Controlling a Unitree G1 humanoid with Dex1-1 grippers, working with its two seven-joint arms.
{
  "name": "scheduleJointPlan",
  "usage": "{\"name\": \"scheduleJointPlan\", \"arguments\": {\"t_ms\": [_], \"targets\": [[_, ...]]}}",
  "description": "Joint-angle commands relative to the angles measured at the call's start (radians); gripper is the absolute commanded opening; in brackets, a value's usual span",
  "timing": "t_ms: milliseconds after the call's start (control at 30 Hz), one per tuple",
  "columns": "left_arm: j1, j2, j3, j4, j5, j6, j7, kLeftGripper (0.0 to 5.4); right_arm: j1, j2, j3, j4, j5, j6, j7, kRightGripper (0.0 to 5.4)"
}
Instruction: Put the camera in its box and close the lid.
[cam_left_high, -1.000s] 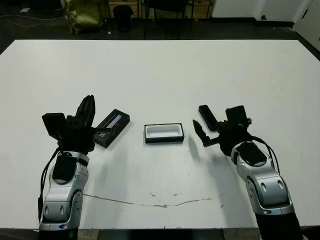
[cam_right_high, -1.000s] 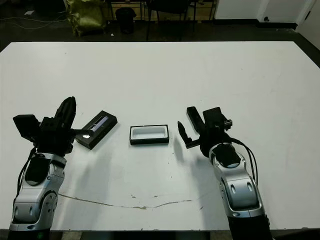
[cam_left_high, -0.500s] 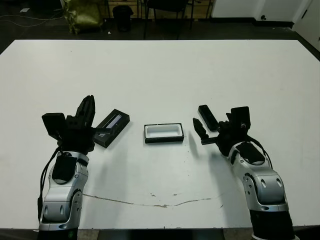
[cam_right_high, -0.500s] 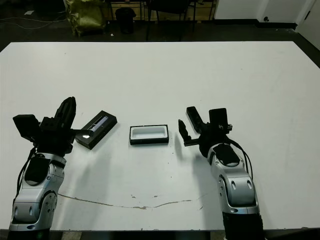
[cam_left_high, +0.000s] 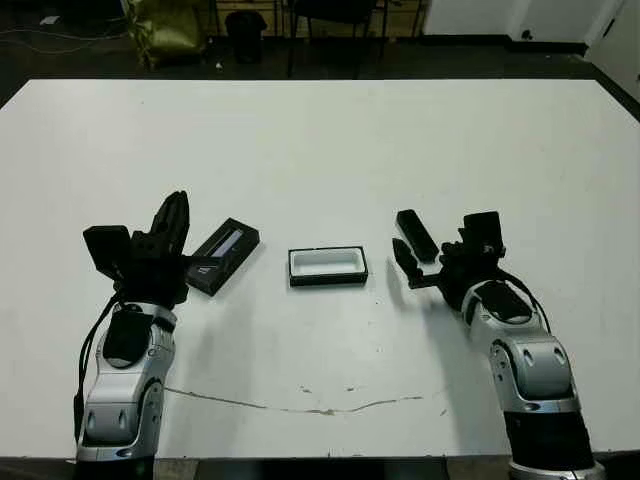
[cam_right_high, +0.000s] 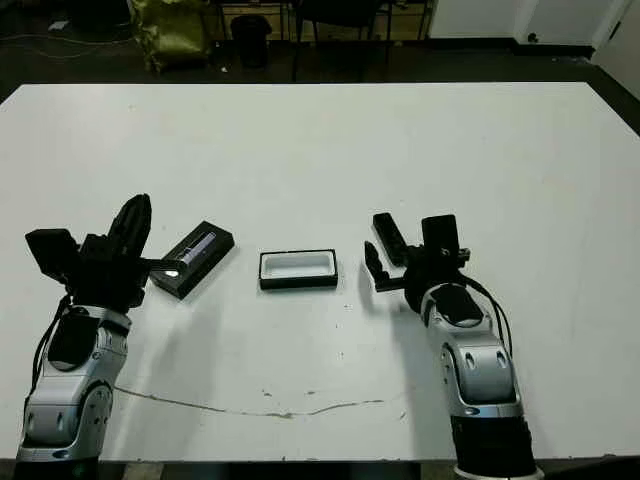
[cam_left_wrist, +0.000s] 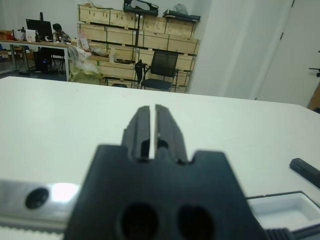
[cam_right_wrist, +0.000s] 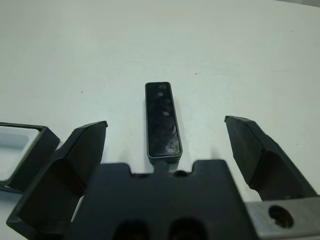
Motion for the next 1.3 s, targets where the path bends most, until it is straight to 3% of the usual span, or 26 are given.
{"name": "scheduleJointPlan", "arguments": {"t_ms": [33,333,533,1300], "targets": [[0.016,0.008,0.005,0.008,0.002,0.015,0.001,0.00,-0.006,-0.013,-0.002,0.023,-0.009,0.001,-0.006,5.39],[0.014,0.009,0.002,0.005,0.009,0.023,0.006,0.00,-0.015,-0.035,0.014,0.048,-0.045,-0.006,-0.005,5.39],[0.012,0.006,0.003,0.004,-0.007,0.028,-0.003,0.00,-0.025,-0.001,-0.017,0.079,-0.009,0.007,-0.010,5.39],[0.012,0.006,0.003,0.004,0.005,0.033,0.008,0.00,-0.013,0.002,0.045,0.126,-0.060,-0.032,-0.014,5.39]]}}
